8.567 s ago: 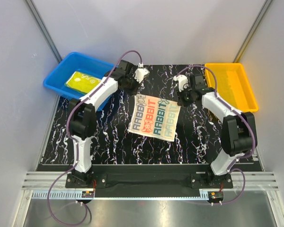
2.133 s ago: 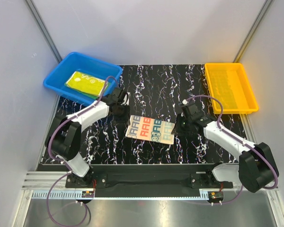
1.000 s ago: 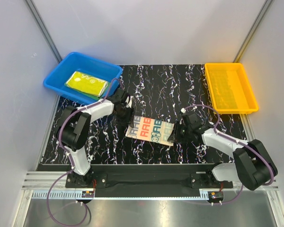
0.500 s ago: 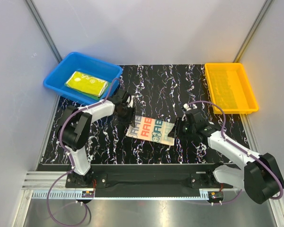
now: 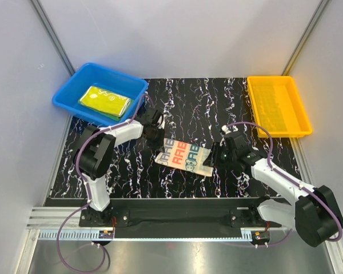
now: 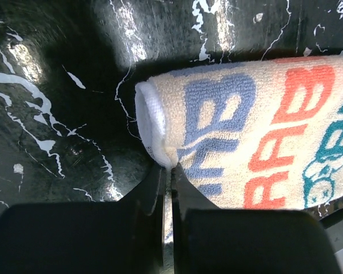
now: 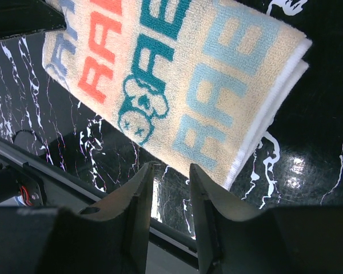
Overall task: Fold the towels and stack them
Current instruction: Neatly place the folded towel into the bin
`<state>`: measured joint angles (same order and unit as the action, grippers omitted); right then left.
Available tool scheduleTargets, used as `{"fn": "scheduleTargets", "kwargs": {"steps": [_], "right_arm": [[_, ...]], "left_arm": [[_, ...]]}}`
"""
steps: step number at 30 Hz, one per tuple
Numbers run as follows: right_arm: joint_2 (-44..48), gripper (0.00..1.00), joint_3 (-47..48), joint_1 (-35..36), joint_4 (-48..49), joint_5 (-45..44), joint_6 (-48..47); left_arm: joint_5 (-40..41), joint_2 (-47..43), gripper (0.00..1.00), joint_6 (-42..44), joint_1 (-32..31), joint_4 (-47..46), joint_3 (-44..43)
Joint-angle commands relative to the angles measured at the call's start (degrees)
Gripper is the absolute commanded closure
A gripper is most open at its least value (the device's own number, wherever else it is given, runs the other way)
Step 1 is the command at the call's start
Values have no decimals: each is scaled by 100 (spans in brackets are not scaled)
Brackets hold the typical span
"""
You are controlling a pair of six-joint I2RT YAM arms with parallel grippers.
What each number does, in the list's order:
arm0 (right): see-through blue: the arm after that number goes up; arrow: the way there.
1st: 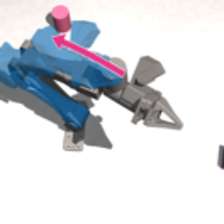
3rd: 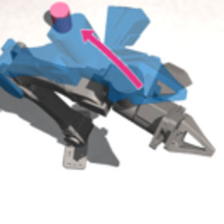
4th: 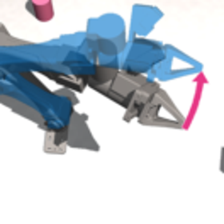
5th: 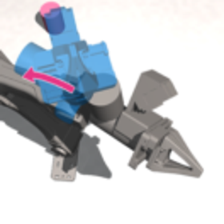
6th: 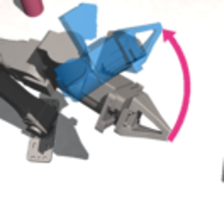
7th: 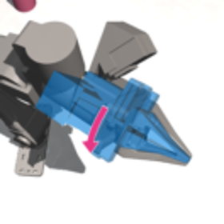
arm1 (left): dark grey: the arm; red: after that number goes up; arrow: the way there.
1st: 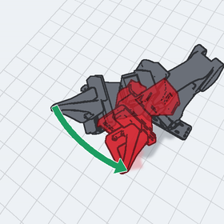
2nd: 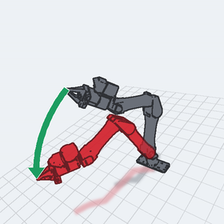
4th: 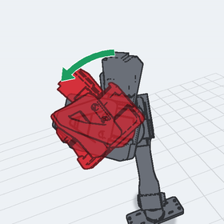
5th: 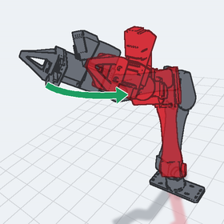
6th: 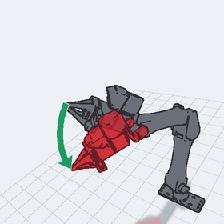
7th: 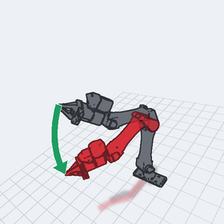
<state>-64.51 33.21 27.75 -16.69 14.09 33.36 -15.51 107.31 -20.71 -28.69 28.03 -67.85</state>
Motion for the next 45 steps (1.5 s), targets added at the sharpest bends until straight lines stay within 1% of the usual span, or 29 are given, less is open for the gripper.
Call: {"fn": "scheduleTargets", "kwargs": {"steps": [1, 5, 8, 13, 17, 21, 23, 25, 27, 29, 36, 38, 42, 43, 45], "right_arm": [[132, 61, 115, 20, -45, -108, -102], [272, 60, 107, 20, -115, -187, -137], [316, 60, 115, 20, -115, -205, -120], [308, 59, 168, 20, -115, -222, -155], [334, 59, 221, 20, -168, -284, -208], [334, 59, 291, 11, -168, -284, -208], [343, 59, 309, 20, -177, -284, -216], [343, 58, 326, 20, -186, -275, -216], [334, 58, 335, 20, -168, -257, -234], [316, 58, 344, 20, -107, -275, -225], [62, 58, 519, 20, -1, -231, -374], [-26, 58, 616, 11, 51, -231, -462], [-377, 57, 800, 11, 148, -249, -629], [-448, 57, 844, 20, 174, -240, -664], [-684, 57, 967, 20, 297, -187, -778]], "left_arm": [[381, 28, 100, -12, -84, 403, -272], [820, -271, 100, 49, -84, 799, -553], [1040, -333, 100, 190, -76, 1125, -860], [1813, -359, 100, 418, -111, 1669, -1291], [2183, -412, 100, 515, -111, 1864, -1458], [2718, -482, 100, 629, -137, 1995, -1642], [2938, -483, 100, 761, -137, 2136, -1757], [3334, -448, 100, 893, -146, 2328, -2020], [3745, -447, 100, 1130, -137, 2400, -2248], [3984, -447, 100, 1350, -128, 2400, -2398], [4906, -53, 100, 1965, 47, 2584, -3487], [5039, 97, 100, 2140, 231, 2655, -3742], [5329, 588, 100, 2606, 565, 2813, -4674], [5382, 651, 100, 2807, 688, 2796, -4841], [5418, 747, 100, 2949, 846, 2630, -5219]]}}
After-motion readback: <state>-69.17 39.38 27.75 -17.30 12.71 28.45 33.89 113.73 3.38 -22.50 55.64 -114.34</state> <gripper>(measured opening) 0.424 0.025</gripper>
